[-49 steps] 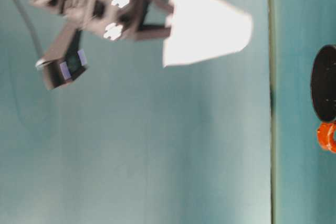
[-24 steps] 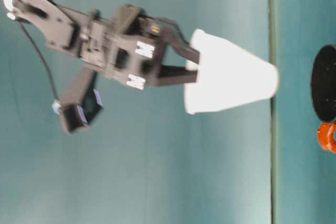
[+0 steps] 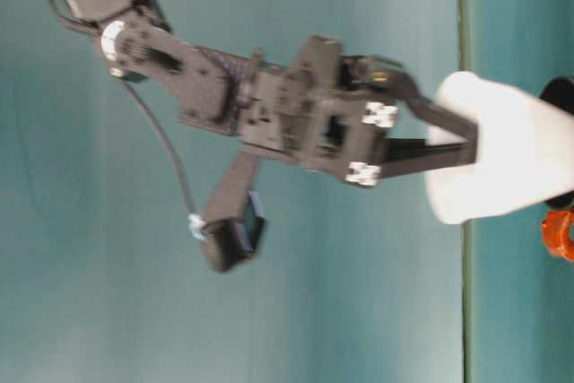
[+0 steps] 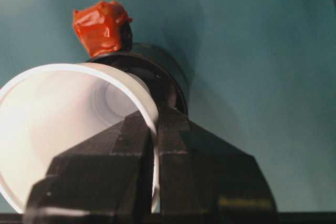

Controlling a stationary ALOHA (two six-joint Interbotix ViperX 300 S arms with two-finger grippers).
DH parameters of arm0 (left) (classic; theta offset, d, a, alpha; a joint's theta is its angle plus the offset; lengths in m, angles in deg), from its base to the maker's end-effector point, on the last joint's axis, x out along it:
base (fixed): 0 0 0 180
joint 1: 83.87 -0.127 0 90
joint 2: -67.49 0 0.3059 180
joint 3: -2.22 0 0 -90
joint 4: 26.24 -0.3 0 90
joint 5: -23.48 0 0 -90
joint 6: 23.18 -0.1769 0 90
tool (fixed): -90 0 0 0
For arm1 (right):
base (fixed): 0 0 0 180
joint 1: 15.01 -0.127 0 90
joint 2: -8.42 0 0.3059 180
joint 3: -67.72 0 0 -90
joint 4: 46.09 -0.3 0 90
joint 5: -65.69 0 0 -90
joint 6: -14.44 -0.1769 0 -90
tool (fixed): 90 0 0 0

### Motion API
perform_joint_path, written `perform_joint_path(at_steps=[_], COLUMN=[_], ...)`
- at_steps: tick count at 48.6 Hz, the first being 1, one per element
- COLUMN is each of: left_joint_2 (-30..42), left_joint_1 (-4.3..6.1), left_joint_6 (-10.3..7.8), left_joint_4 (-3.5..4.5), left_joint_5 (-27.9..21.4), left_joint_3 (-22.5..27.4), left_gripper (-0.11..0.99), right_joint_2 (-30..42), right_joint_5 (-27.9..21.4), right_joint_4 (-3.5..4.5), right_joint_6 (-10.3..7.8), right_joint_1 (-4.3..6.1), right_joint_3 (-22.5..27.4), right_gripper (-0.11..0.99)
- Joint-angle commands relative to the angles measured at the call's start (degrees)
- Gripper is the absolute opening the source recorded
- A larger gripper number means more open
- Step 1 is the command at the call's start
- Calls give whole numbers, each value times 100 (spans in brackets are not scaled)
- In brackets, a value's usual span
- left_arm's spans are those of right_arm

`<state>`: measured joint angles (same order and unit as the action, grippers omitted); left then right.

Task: Put the paper cup into the moved red handle cup holder.

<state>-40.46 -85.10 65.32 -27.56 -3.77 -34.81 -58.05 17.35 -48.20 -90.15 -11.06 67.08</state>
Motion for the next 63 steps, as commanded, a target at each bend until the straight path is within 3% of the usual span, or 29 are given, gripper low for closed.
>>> perform_joint_path(at_steps=[1, 33, 42, 48, 60, 63], left_joint_2=[-18, -18, -18, -18, -18, -18], left_joint_1=[-18, -18, -9, -18, -9, -18], left_joint_6=[9, 35, 35, 35, 35, 35], left_joint_4=[-18, -18, -18, -18, -18, -18], left_joint_5=[44, 35, 35, 35, 35, 35], left_joint_3=[62, 26, 26, 26, 26, 26], left_gripper=[83, 83, 83, 83, 83, 83], right_joint_2=[26, 44, 35, 26, 0, -35], right_joint_5=[35, 264, 246, 211, 18, 26], right_joint_4=[9, -18, -35, -26, 44, 79], right_joint_6=[9, 0, 0, -9, -26, -26], right_joint_1=[-53, -97, -97, -97, -97, -88], right_joint_3=[0, 35, 35, 35, 35, 35], right_gripper=[-11, -10, -3, 12, 82, 89])
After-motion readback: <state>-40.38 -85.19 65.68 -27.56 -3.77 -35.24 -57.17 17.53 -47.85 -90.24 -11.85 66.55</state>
